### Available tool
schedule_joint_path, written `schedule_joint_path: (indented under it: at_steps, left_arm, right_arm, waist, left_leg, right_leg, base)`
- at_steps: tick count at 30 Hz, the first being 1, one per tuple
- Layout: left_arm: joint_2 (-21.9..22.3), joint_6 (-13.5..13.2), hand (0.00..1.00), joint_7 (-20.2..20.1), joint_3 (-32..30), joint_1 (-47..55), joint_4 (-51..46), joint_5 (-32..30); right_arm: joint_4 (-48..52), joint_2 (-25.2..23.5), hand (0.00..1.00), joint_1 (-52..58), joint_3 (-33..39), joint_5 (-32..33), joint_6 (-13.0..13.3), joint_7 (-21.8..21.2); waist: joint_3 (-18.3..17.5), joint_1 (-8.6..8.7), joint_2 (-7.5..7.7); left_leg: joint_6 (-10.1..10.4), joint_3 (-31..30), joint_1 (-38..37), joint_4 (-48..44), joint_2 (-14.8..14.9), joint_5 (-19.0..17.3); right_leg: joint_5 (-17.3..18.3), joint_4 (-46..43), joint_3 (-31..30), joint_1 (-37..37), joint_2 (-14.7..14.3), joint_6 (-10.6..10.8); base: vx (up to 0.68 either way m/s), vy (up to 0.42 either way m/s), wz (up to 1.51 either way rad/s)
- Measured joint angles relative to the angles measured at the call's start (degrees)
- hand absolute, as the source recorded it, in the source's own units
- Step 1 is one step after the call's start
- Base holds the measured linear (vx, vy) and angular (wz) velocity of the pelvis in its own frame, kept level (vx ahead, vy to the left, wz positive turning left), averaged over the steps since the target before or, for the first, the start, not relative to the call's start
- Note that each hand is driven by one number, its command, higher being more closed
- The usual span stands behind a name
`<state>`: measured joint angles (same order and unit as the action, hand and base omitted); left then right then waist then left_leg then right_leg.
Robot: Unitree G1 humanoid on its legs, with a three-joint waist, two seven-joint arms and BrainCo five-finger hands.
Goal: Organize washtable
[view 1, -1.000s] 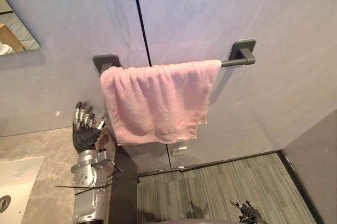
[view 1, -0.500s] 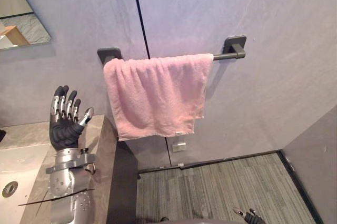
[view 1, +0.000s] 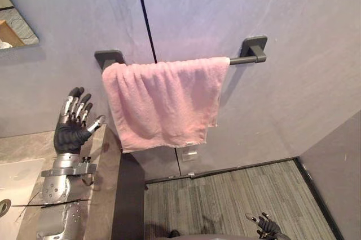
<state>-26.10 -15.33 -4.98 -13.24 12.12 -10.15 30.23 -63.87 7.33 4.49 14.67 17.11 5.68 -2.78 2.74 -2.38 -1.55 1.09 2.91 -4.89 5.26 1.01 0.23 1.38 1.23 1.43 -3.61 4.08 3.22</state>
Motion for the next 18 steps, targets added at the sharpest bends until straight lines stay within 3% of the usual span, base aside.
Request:
schedule_joint_path:
  at_steps: [18]
  left_arm:
    - [-1.77, 3.53, 0.00, -1.20, 7.72, -7.21, 10.30, -1.30]
  right_arm:
    - [0.23, 0.67, 0.00, 1.16, -0.05, -1.00, -1.25, -1.00]
  waist:
    - [0.38, 0.17, 0.09]
  left_leg:
    - [0.10, 3.60, 2.63, 0.07, 0.03, -0.09]
  right_leg:
    - [-1.72, 1.25, -3.78, 3.94, -0.69, 0.16]
  base:
    - [-0.03, -0.018, -0.12]
